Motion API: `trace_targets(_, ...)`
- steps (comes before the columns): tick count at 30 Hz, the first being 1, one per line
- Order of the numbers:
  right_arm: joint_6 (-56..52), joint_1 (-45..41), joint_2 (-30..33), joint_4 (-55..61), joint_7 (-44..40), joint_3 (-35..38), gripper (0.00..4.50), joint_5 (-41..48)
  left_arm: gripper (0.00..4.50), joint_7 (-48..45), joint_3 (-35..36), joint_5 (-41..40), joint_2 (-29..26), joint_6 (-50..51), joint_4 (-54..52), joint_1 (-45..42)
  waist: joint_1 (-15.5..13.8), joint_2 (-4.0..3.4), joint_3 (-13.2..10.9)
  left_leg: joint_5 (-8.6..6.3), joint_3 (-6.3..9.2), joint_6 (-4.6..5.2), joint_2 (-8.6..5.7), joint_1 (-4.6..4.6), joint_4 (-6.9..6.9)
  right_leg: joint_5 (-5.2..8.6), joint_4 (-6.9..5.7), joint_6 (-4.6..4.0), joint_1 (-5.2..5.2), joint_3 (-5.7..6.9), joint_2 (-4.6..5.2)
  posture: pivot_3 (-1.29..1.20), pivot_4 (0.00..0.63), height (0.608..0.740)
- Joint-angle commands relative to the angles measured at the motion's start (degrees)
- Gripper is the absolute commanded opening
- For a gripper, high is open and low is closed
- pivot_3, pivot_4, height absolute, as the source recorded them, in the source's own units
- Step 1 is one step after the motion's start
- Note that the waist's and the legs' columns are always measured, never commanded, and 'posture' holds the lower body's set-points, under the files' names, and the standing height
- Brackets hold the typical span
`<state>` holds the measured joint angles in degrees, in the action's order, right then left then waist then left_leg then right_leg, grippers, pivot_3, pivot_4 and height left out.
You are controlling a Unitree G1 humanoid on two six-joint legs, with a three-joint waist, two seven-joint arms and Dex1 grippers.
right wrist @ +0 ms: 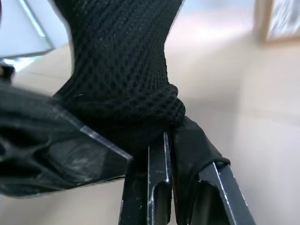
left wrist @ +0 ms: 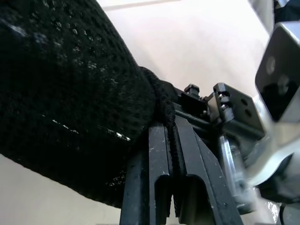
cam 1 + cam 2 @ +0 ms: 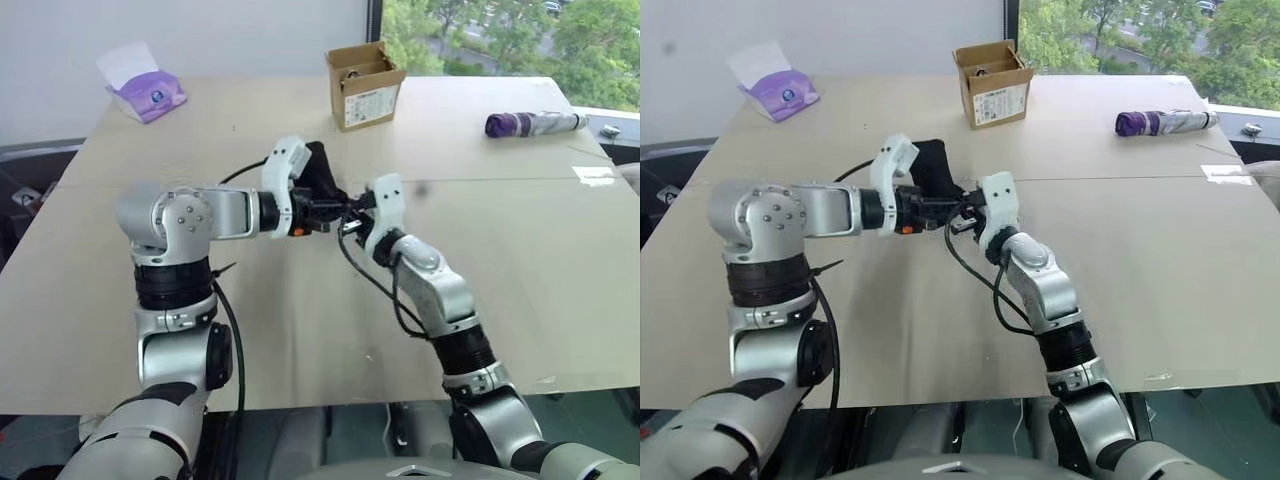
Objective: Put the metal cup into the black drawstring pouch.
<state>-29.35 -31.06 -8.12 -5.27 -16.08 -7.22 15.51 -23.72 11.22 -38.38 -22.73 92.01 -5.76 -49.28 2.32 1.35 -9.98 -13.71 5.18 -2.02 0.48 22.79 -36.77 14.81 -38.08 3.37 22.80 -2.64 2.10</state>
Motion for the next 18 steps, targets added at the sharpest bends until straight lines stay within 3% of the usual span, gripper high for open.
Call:
trace_targets(1,-1.9,0.3,-1.0,6.5,-5.7,-1.8,0.1,5.0,0.0,0.9,1.8,0.2,1.6,-1.4,-0.7,-0.9,0.0,0.0,0.0,0.0,0.01,0.0,0.0,0.0,0.0,0.0,0.0,0.0,0.0,0.01,0.0,0.0,0.15,0.74)
trace_targets(11,17.3,-4.6,6.6,3.2,-8.6,-12.7,0.1,-12.4,0.0,3.5,3.2,2.3,4.1,-1.3,1.6,-3.7,0.3,0.0,0.0,0.01,-0.03,-0.02,-0.01,-0.03,0.03,0.0,-0.03,0.01,0.06,-0.04,-0.04,0.0,0.15,0.74)
trace_targets(18,22.3,-7.2,5.1,-3.2,-8.6,-10.6,0.1,-13.2,0.0,3.4,4.0,-0.9,3.9,0.5,0.0,-2.5,0.3,0.01,0.0,0.02,-0.04,-0.04,-0.02,-0.01,0.04,0.0,0.02,0.01,0.06,-0.06,-0.01,0.0,0.15,0.74)
